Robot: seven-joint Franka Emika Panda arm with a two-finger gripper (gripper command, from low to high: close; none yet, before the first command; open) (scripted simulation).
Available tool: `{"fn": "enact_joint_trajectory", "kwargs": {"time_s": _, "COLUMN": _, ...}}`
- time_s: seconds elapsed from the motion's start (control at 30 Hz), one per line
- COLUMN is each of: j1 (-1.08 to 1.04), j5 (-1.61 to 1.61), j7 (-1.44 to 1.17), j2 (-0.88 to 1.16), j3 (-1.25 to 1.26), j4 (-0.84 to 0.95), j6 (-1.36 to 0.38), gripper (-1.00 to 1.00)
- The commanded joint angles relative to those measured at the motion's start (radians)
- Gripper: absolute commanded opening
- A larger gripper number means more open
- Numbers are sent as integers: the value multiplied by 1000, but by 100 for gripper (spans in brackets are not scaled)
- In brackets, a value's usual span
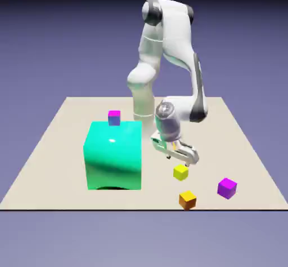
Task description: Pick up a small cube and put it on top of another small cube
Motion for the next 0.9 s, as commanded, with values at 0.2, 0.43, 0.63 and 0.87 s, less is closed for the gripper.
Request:
{"fn": "enact_joint_trajectory", "kwargs": {"time_s": 0.2, "j1": -10, "j5": 219, "j7": -74, "j2": 135, "j3": 32, "j4": 37, "j6": -40, "gripper": 0}}
{"fn": "enact_joint_trajectory", "kwargs": {"time_s": 0.43, "j1": -57, "j5": 324, "j7": -137, "j2": 213, "j3": 115, "j4": 57, "j6": -37, "gripper": -100}}
{"fn": "enact_joint_trajectory", "kwargs": {"time_s": 0.63, "j1": 31, "j5": 84, "j7": 27, "j2": 36, "j3": -50, "j4": 17, "j6": -35, "gripper": -100}}
{"fn": "enact_joint_trajectory", "kwargs": {"time_s": 0.87, "j1": -169, "j5": 27, "j7": 308, "j2": 18, "j3": 204, "j4": 51, "j6": 76, "gripper": -100}}
